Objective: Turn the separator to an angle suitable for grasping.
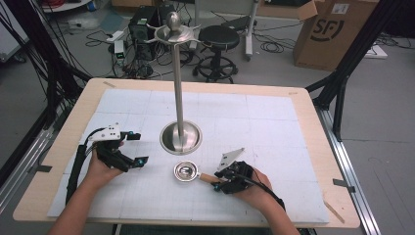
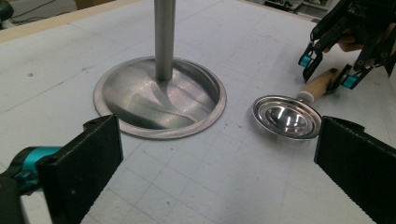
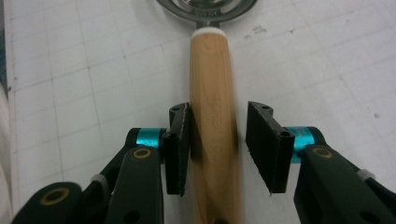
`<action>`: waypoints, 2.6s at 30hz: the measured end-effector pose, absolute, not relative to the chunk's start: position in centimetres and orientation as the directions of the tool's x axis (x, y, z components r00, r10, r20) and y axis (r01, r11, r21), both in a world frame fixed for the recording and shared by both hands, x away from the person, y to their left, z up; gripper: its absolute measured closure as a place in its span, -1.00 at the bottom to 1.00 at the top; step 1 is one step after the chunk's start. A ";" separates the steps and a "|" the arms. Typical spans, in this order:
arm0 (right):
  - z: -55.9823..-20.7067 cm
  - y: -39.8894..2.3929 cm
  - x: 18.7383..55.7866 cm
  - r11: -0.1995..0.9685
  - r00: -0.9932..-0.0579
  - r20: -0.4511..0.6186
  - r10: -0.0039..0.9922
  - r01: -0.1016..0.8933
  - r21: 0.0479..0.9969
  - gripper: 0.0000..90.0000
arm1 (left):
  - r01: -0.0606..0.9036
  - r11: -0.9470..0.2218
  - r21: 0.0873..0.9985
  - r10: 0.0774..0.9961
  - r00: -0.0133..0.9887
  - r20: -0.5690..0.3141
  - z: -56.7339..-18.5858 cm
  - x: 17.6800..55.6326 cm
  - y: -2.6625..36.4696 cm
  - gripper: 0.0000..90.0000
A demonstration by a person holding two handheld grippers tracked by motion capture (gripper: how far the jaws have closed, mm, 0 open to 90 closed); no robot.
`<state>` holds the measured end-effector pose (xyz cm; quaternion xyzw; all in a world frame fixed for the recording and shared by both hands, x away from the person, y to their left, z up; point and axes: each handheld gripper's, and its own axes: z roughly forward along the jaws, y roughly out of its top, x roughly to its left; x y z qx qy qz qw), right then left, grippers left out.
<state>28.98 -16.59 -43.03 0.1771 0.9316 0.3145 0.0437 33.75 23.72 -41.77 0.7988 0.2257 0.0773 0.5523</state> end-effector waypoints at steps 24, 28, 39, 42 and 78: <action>-42.6 -19.8 29.4 0.726 -0.941 0.045 0.336 0.289 0.624 0.61 | 0.281 -0.287 0.916 0.447 0.885 -0.131 -41.8 33.9 23.7 -0.96; -42.6 -18.6 29.6 0.733 -0.950 0.031 0.312 0.261 0.628 0.61 | 0.280 -0.282 0.918 0.447 0.885 -0.132 -41.8 33.8 23.7 -0.96; -42.7 -14.2 31.5 0.741 -0.969 0.058 0.241 0.222 0.634 0.61 | 0.276 -0.264 0.924 0.449 0.883 -0.136 -41.6 33.8 23.9 -0.96; -42.7 -12.5 32.2 0.741 -0.972 0.056 0.230 0.212 0.637 0.61 | 0.276 -0.263 0.924 0.450 0.883 -0.135 -41.6 33.9 24.0 -0.96; -38.8 -21.0 29.5 0.553 -0.896 0.019 0.444 0.291 0.781 0.03 | 0.266 -0.279 0.923 0.441 0.889 -0.123 -41.6 33.7 23.6 -0.96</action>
